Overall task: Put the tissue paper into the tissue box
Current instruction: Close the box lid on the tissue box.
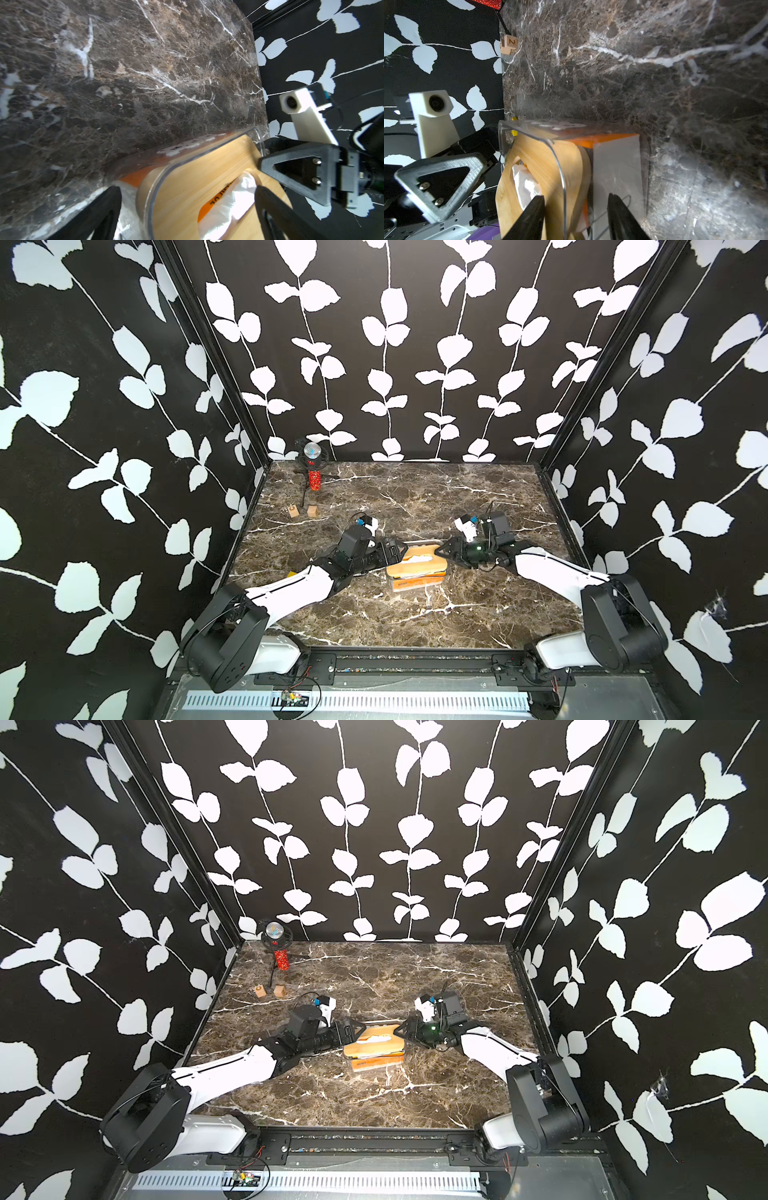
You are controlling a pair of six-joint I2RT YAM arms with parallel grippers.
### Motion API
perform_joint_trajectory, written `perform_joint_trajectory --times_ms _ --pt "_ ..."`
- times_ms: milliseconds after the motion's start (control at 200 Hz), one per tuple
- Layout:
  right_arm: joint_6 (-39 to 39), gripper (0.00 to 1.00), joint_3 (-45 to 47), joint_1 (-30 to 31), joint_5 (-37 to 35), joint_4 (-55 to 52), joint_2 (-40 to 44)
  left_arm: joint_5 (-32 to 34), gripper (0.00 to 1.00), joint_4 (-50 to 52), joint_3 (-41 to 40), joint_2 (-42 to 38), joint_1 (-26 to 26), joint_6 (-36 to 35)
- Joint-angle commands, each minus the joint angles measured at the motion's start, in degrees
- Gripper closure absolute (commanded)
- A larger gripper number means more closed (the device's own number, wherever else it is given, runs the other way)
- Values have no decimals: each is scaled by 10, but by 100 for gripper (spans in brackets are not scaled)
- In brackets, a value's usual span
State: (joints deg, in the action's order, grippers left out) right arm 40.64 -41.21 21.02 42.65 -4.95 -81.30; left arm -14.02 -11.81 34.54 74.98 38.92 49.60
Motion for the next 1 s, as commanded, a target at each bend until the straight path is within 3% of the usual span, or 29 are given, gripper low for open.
perform_joint_trajectory --times_ms 0,180,325,660,995 --pt "-43 43 -35 7 -8 -70 24 -5 1 23 23 -41 9 -25" --pt "-87 24 -68 7 -26 -148 70 18 1 44 22 -74 9 -43" --pt "-100 1 -67 8 -13 -176 109 21 1 44 22 -85 9 -48" --pt "-131 1 -41 22 -36 -184 109 13 1 29 20 -75 9 -44" --pt "-153 15 6 31 -83 -161 84 13 1 25 15 -75 9 -40"
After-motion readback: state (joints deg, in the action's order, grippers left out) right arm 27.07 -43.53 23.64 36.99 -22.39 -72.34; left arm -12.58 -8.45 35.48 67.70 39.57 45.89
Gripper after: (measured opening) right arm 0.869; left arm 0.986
